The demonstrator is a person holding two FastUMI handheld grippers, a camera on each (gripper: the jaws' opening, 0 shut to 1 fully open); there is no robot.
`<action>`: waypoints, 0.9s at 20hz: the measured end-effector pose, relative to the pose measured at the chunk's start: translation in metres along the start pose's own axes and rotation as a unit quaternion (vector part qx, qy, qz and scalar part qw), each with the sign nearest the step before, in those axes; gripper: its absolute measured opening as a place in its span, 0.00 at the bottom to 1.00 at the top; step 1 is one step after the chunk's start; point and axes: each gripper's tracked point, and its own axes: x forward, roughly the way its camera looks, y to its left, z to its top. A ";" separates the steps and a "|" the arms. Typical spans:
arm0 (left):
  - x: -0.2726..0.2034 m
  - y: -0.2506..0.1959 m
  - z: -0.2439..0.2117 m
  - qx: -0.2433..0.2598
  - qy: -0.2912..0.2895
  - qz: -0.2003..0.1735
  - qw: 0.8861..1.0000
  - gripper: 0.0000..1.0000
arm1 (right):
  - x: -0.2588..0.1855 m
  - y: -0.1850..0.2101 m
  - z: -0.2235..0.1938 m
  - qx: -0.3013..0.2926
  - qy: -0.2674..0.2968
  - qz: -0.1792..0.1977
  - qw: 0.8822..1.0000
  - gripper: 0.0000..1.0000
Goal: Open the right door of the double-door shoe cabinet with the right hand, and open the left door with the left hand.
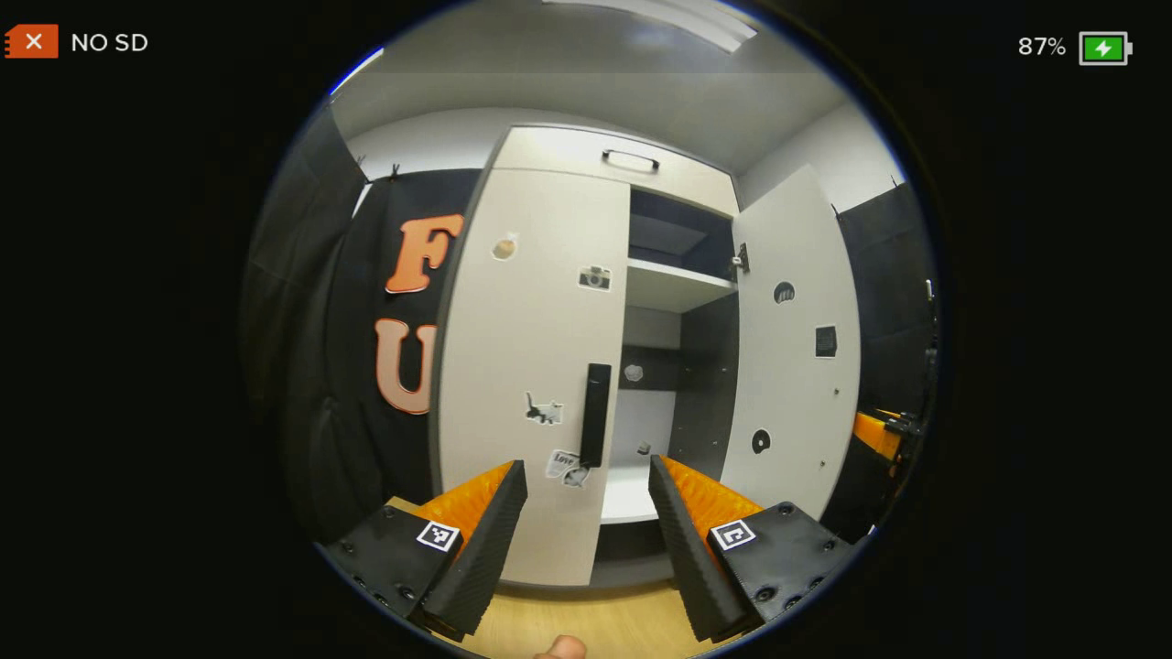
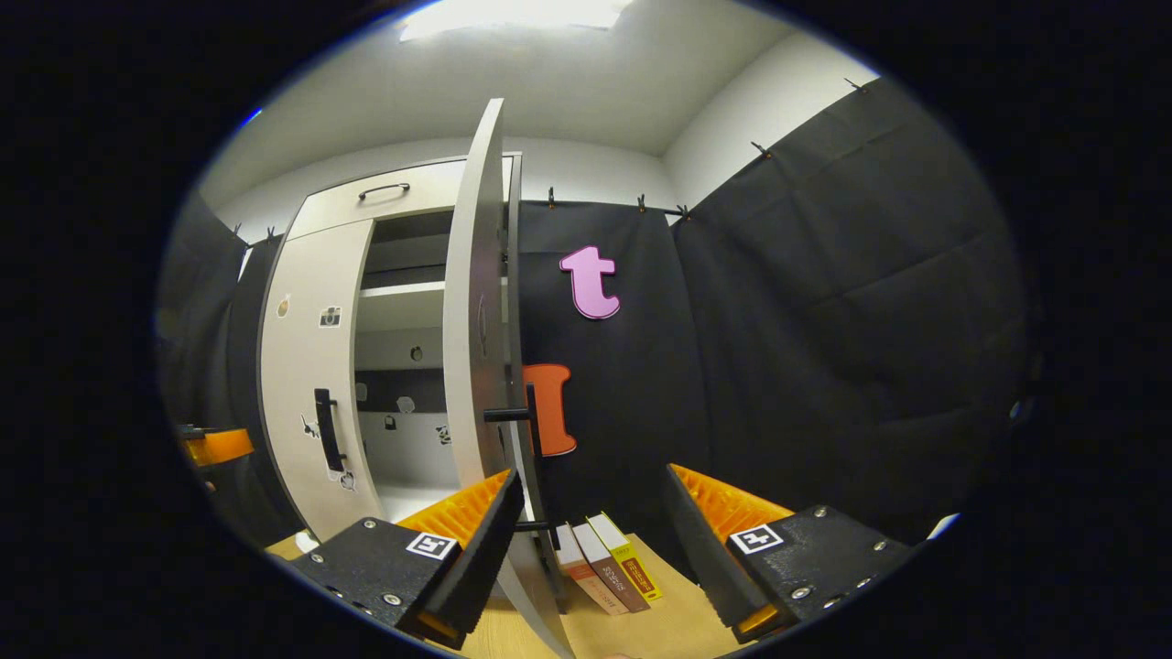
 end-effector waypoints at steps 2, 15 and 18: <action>0.029 -0.002 -0.007 0.004 0.009 0.002 1.000 0.81 | -0.001 -0.003 -0.003 -0.001 -0.002 0.000 1.000 0.93; 0.142 0.014 -0.007 0.058 -0.011 0.047 0.997 0.81 | 0.003 0.002 -0.006 0.000 -0.033 0.015 0.999 0.93; 0.153 0.014 -0.019 0.058 0.002 0.047 0.997 0.81 | 0.001 0.004 -0.004 0.000 -0.043 0.020 0.999 0.93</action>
